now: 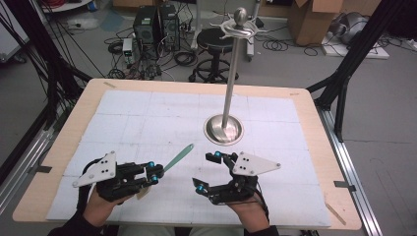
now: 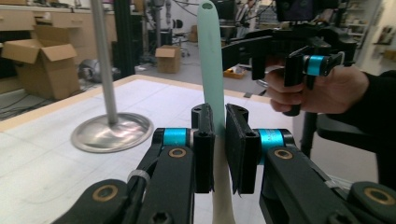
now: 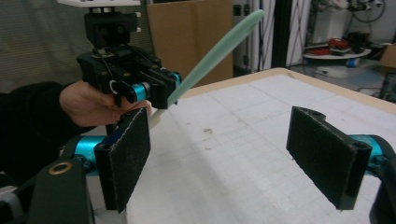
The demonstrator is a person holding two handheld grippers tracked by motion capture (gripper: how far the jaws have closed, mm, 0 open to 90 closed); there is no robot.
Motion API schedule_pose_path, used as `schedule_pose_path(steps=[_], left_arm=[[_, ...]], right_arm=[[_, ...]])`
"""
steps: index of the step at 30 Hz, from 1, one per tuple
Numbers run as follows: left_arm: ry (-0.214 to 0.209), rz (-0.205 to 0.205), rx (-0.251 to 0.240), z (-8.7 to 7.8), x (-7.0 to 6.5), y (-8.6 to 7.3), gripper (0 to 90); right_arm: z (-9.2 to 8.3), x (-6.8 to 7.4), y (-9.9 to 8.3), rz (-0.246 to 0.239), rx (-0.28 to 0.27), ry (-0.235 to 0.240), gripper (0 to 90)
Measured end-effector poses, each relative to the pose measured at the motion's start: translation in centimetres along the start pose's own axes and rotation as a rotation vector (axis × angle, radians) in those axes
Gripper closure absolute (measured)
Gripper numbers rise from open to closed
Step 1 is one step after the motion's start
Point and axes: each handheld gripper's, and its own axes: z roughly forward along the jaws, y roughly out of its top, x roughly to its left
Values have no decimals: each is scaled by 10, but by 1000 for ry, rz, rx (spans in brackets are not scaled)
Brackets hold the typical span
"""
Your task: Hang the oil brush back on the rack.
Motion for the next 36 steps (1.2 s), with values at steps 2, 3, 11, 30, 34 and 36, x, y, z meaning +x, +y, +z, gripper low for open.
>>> schedule_pose_path(steps=[2, 3, 11, 30, 34, 36], left_arm=[[-14, -2, -1, 2, -2, 0, 812], [-21, -4, -6, 3, -3, 0, 812], [-97, -5, -7, 11, -10, -2, 812], [-178, -36, -12, 19, -14, -7, 812], [-188, -36, -18, 19, -14, -7, 812], [-191, -37, -20, 19, -14, -7, 812]], right_arm=[[2, 1, 0, 2, 1, 16, 206], [3, 2, 0, 6, 3, 21, 207], [11, 8, 1, 4, -1, 76, 221], [13, 10, 0, -2, -42, 195, 421], [13, 10, 0, -3, -40, 214, 474], [13, 10, 0, -5, -41, 224, 507]])
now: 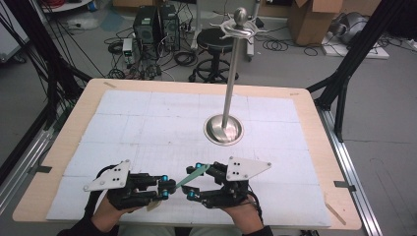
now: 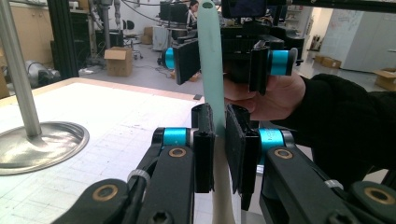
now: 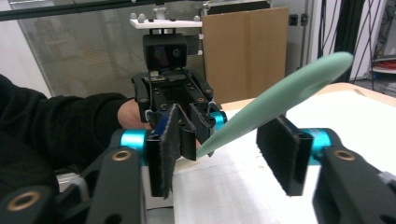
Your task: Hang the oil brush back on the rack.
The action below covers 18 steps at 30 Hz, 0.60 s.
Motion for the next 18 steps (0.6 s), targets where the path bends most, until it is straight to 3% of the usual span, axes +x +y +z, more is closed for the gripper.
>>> schedule_pose_path(steps=[11, 18], left_arm=[[-24, -5, -4, 1, 0, -2, 812], [-28, -1, 6, 2, 0, -3, 812]], right_arm=[[-1, -1, -1, 11, -15, 20, 654], [-2, -1, -2, 42, -18, 25, 734]])
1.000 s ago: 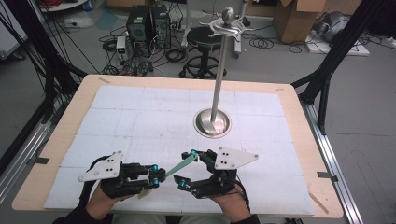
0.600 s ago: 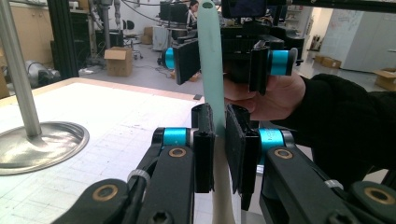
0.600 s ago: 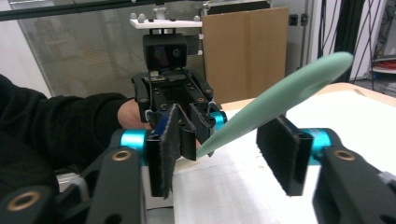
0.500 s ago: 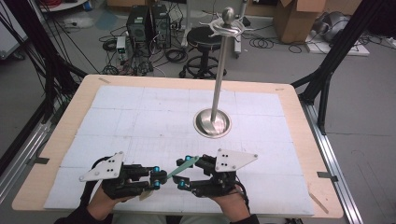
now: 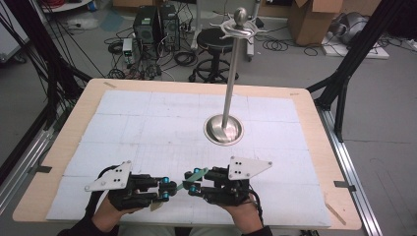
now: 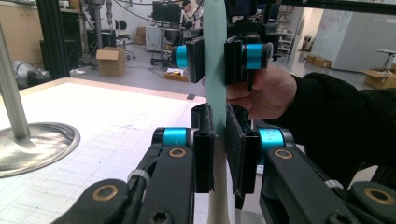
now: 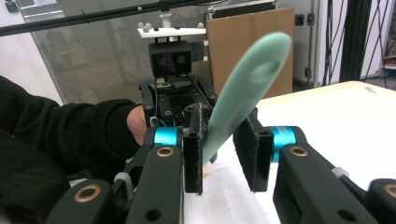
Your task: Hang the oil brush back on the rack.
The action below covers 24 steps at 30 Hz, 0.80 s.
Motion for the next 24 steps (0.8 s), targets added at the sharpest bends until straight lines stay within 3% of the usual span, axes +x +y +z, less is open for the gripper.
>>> schedule_pose_path(steps=[11, 24], left_arm=[[5, 5, -2, 0, 0, 0, 811], [24, 21, 40, 4, -1, -4, 803]], right_arm=[[1, 0, 0, 29, -10, 9, 759], [6, 5, 3, 39, 41, -21, 773]])
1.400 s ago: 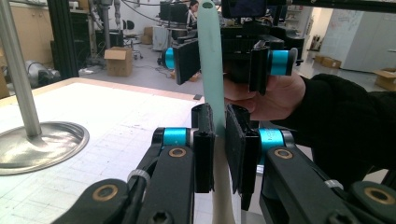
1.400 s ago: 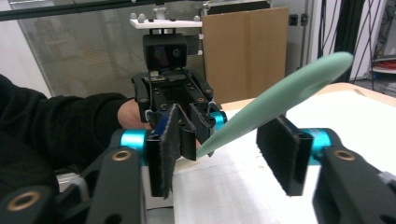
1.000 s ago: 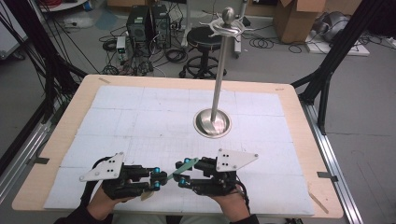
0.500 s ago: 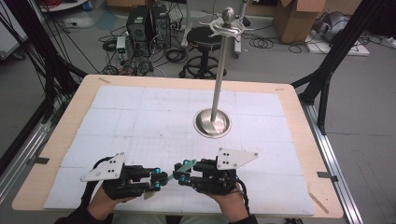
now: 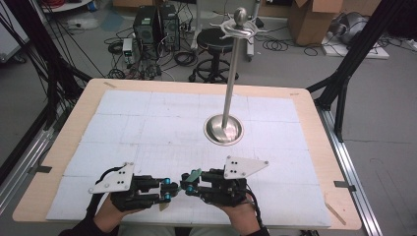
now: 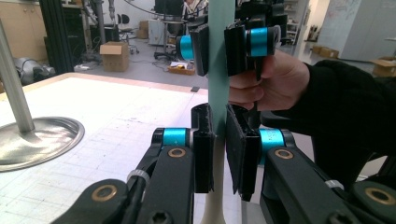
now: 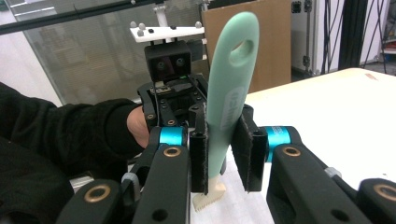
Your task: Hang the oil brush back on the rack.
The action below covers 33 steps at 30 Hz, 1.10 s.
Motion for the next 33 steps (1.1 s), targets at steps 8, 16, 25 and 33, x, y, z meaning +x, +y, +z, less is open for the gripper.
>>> schedule_pose_path(steps=[8, 16, 25, 33], left_arm=[[-3, -40, 72, 5, 1, -2, 507], [-65, -84, 25, 5, 1, 0, 504], [-140, -120, 9, 5, 1, 1, 557], [-178, -126, 4, 4, 0, 1, 659]], right_arm=[[-2, -1, 3, 8, 9, 2, 778], [7, 0, 11, 4, 27, 73, 780], [21, -1, 19, -9, 34, 201, 781], [27, -9, 20, 9, -2, 303, 782]])
